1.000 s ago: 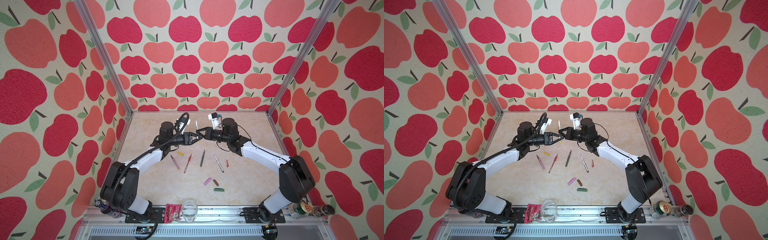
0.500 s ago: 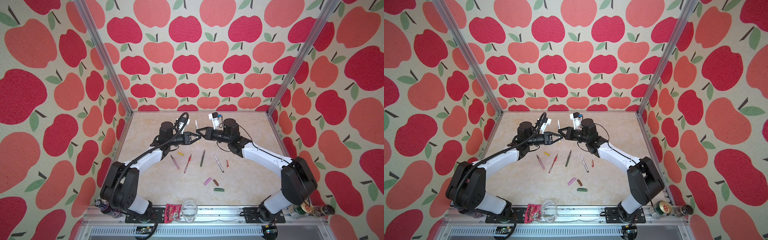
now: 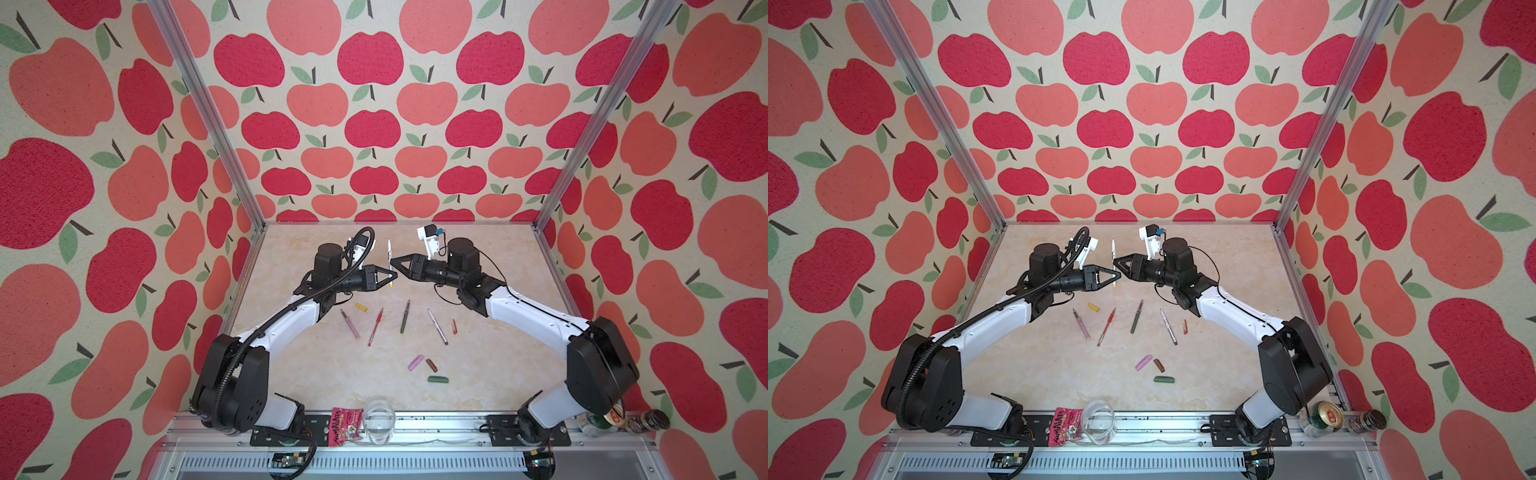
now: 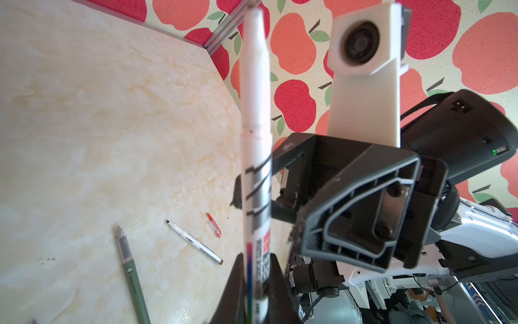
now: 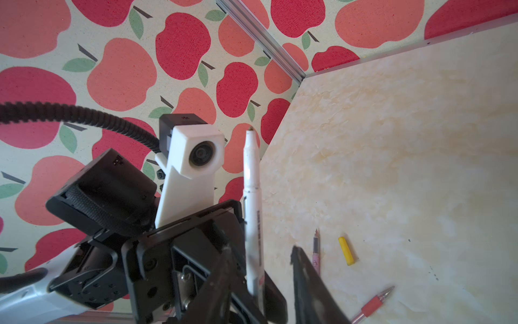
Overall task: Insert the pens into the pen caps
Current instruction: 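Take the white marker with the left gripper while the right gripper releases it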
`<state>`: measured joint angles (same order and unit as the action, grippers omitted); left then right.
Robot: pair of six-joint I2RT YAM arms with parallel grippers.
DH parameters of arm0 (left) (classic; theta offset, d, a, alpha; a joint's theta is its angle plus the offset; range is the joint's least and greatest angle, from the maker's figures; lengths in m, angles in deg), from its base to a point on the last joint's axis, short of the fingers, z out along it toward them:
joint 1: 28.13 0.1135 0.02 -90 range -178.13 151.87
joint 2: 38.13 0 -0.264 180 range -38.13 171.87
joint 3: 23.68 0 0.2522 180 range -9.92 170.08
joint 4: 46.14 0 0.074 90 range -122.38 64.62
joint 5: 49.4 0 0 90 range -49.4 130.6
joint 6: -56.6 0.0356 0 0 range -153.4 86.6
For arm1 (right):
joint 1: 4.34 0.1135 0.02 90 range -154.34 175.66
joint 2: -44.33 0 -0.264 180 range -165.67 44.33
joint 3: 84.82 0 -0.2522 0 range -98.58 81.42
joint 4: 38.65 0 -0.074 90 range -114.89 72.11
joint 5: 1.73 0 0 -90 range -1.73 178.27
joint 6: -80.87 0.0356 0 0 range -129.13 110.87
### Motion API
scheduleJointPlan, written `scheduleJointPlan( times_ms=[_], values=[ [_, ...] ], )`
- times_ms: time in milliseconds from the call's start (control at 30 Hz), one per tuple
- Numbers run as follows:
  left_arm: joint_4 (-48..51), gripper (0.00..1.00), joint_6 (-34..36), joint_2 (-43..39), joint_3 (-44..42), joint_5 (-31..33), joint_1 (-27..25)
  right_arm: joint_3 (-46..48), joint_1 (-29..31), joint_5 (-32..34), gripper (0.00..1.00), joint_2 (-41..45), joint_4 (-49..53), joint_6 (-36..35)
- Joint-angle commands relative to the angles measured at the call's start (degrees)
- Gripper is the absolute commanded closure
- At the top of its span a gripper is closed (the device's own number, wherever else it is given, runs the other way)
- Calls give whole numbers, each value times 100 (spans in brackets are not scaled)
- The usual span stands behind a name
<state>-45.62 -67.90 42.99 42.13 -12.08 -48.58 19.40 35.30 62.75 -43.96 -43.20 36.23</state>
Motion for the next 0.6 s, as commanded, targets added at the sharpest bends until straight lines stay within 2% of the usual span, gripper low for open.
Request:
scheduleJointPlan(
  times_ms=[0,133,300,400,567],
  values=[
    [1315,100,810,-483,215,235,203,-126,0,134,50,317,446,-372],
    [3291,100,1762,-1076,475,810,439,-396,0,505,47,396,1512,-954],
    [4718,100,2324,-1837,479,1371,716,-1068,9,734,46,-84,3097,-1839],
    [4988,100,2243,-2391,281,1401,854,-1639,80,672,45,-675,3858,-2344],
    [5084,100,1591,-3083,-177,1240,976,-2815,555,1238,40,-1781,5041,-3305]
  ],
)
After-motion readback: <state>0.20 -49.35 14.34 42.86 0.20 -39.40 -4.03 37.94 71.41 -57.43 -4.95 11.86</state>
